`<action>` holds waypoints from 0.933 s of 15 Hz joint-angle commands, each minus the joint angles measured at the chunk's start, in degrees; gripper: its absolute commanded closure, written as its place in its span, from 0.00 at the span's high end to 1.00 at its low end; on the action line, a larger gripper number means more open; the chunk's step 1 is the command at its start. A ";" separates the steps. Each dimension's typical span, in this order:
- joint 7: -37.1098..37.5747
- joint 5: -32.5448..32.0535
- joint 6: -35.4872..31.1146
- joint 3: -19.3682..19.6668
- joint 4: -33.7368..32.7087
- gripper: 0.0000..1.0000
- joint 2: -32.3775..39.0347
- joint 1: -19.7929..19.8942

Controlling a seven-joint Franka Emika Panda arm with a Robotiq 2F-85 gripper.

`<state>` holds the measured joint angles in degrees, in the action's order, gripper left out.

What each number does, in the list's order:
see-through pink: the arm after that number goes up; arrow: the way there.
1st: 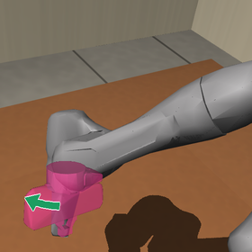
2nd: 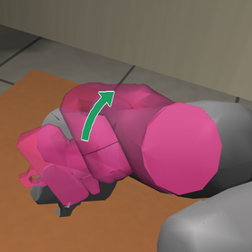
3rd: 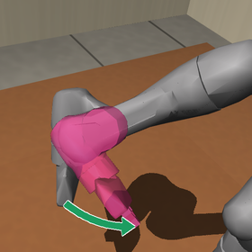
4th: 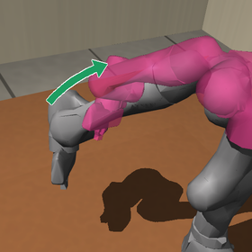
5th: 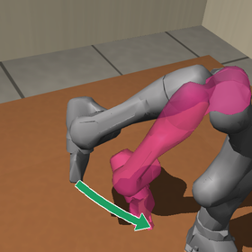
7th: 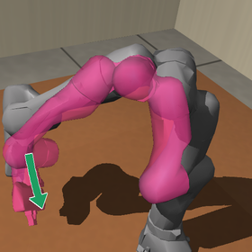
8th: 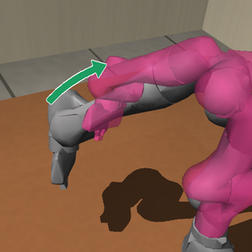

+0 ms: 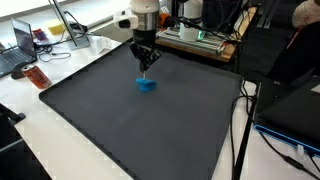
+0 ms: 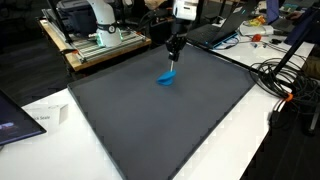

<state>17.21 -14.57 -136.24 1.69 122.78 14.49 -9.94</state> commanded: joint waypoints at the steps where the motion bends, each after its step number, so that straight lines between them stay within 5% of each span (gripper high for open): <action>1: -0.92 0.88 1.65 -0.90 2.43 0.03 -3.21 1.36; 14: -0.85 -0.02 6.64 -1.98 4.59 0.03 -8.98 1.79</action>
<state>17.21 -14.61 -131.86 1.05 125.93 8.66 -9.17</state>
